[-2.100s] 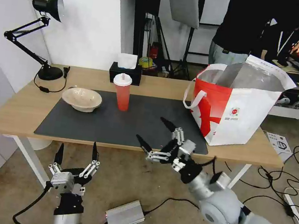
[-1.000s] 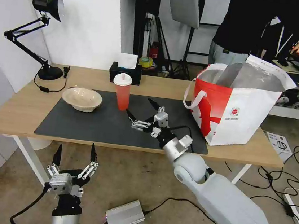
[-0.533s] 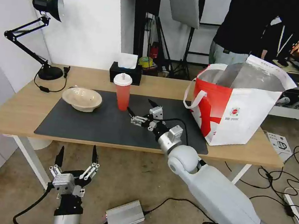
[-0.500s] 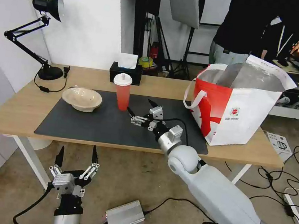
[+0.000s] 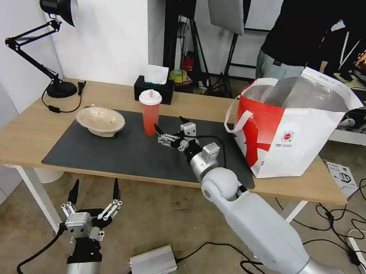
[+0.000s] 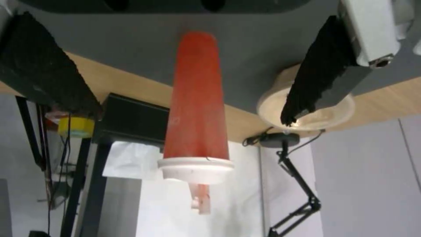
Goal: Pick up the trash from the table and place it into the takeout bag.
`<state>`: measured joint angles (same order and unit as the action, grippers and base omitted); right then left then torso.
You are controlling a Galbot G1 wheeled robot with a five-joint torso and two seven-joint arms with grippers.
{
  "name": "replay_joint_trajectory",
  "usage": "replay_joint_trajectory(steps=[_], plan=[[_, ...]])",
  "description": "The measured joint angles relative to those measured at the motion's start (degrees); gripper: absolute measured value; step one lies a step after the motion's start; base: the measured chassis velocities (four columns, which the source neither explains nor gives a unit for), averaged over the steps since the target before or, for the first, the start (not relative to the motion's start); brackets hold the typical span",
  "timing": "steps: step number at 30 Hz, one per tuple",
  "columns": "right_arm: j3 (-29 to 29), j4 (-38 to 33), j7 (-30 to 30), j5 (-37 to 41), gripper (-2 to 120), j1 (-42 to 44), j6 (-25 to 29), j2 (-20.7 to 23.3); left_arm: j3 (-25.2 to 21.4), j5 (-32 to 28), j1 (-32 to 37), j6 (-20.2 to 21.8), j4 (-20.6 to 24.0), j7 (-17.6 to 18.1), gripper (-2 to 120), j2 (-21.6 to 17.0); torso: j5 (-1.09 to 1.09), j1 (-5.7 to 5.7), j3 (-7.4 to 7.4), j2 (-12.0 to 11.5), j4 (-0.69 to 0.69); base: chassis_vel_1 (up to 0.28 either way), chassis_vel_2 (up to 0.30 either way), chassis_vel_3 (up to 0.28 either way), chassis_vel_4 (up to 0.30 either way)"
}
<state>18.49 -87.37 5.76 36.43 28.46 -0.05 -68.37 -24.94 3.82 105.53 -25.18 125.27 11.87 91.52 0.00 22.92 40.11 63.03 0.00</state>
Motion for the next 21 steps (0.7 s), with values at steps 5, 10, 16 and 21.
replay_joint_trajectory(steps=[5, 10, 16, 21], plan=[[-0.08, 3.72, -0.12, -0.01, 100, -1.59, -0.33, -2.23, -0.09, -0.06, -0.16, -0.02, -0.01, 0.02, 100, 0.00, -0.01, 0.00, 0.00, 0.00, 0.01, 0.000, 0.000, 0.000, 0.000], [-0.19, 8.07, -0.22, -0.22, 100, -2.99, -0.44, -4.61, -0.16, -0.15, -0.24, -0.02, -0.18, 0.04, 100, 0.00, -0.01, 0.00, 0.00, 0.00, 0.00, 0.000, 0.000, 0.000, 0.000], [-0.51, 12.65, -1.15, -0.28, 100, -4.54, -0.20, -7.66, -0.09, -0.15, -0.07, -0.02, 0.84, 0.04, 100, 0.00, -0.01, 0.00, 0.00, 0.00, 0.00, 0.000, 0.000, 0.000, 0.000], [-0.56, 15.47, -1.59, -0.24, 100, -5.46, 0.43, -9.77, -0.17, -0.20, -0.01, -0.02, 1.10, 0.04, 100, 0.00, -0.01, 0.00, 0.00, 0.00, 0.00, 0.000, 0.000, 0.000, 0.000]])
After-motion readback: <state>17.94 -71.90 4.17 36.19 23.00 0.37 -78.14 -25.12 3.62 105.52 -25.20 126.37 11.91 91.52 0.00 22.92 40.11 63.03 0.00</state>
